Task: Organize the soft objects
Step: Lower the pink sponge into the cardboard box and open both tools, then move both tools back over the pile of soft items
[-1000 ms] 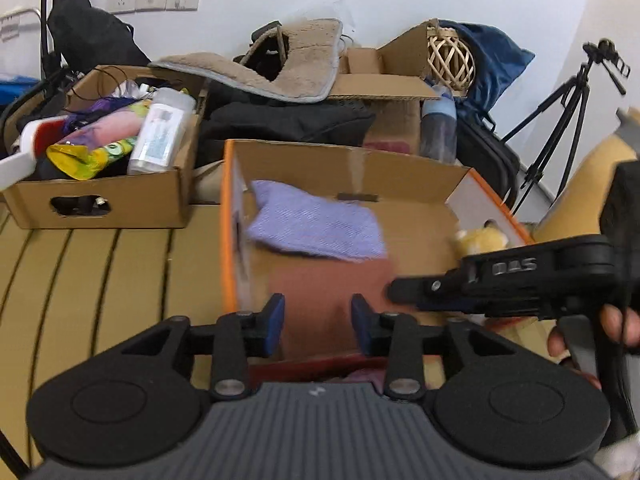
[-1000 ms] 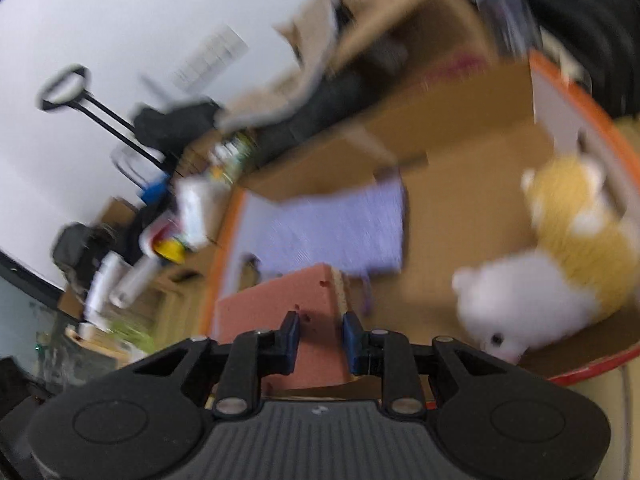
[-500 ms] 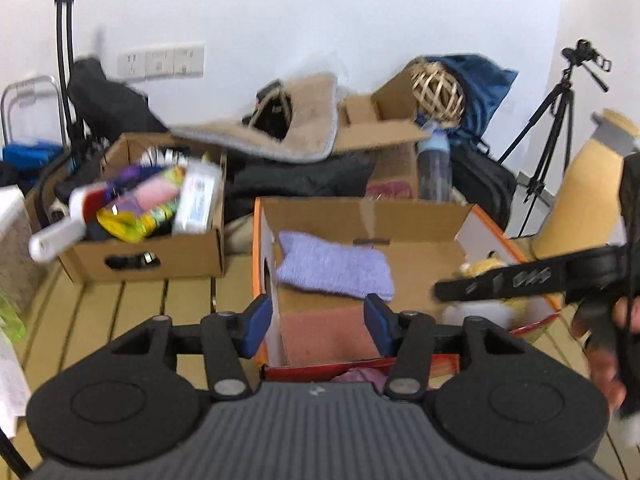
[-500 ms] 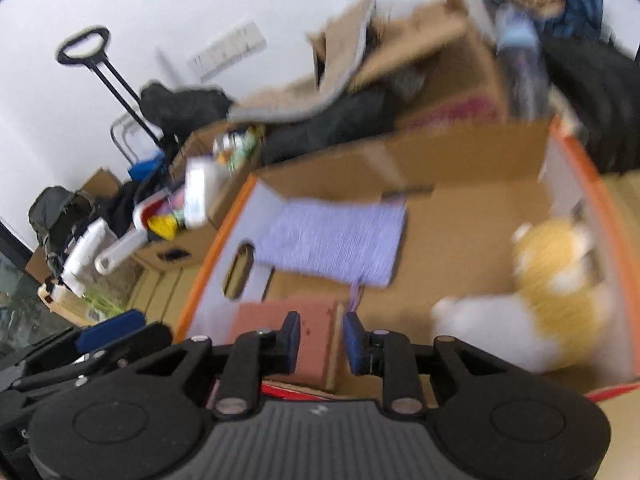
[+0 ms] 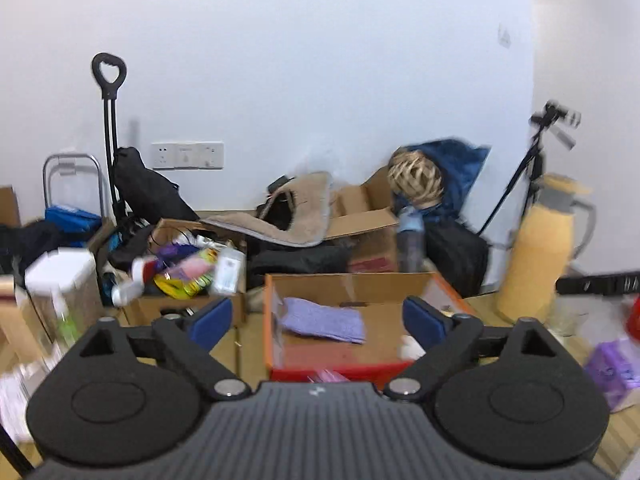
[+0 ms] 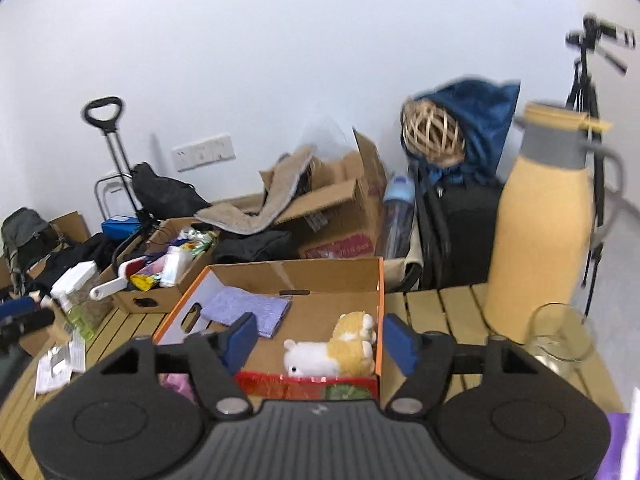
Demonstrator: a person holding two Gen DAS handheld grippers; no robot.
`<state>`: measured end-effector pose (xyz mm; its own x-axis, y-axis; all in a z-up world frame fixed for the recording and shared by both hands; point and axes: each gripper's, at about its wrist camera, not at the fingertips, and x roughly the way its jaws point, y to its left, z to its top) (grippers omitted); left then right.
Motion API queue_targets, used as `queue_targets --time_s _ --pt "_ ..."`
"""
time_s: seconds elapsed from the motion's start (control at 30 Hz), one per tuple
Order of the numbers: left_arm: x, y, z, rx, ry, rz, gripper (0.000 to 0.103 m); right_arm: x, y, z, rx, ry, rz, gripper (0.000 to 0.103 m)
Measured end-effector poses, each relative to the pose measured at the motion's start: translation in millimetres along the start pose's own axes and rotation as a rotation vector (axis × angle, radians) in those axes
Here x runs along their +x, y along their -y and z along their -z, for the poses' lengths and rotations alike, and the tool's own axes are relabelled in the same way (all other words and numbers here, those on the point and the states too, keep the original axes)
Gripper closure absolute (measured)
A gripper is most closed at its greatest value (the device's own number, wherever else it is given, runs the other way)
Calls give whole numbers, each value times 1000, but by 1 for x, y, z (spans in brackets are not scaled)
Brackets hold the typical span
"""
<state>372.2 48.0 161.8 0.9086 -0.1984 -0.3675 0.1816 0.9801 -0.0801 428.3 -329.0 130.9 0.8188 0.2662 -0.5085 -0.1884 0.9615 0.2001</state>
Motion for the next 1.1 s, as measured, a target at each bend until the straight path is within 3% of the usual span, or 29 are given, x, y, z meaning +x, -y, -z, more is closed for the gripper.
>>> queue_targets --time_s 0.13,0.2,0.3,0.37,0.5,0.67,0.77,0.9,0.97,1.0,1.03,1.07,1.1 --pt "-63 3 60 -18 -12 84 0 -57 -16 63 -122 70 -6 19" --pt "-98 7 90 0 23 82 0 -83 -21 102 -184 99 13 19" --pt "-153 16 132 45 107 28 0 -118 -35 156 -225 98 19 19" --pt "-187 20 160 11 149 -44 0 -145 -42 190 -220 118 -4 18" --pt "-221 30 197 30 127 -118 0 -185 -48 251 -185 141 -49 17" --pt "-218 33 195 48 126 -105 0 -202 -44 275 -121 139 -80 15" --pt "-206 33 192 8 123 -92 0 -196 -45 273 -116 163 -21 15" --pt "-172 42 194 7 66 -21 0 -177 -38 268 -69 162 -40 17" --pt "-151 50 194 23 36 9 0 -158 -35 265 -62 129 -38 29" --pt "-138 55 193 40 26 36 3 -146 -33 262 -59 100 -39 40" --pt "-129 60 194 57 23 59 15 -135 -32 260 -57 78 -44 48" --pt "-118 66 194 77 16 81 23 -124 -30 258 -55 57 -52 49" --pt "-104 71 192 89 -2 98 38 -112 -29 255 -55 45 -56 51"
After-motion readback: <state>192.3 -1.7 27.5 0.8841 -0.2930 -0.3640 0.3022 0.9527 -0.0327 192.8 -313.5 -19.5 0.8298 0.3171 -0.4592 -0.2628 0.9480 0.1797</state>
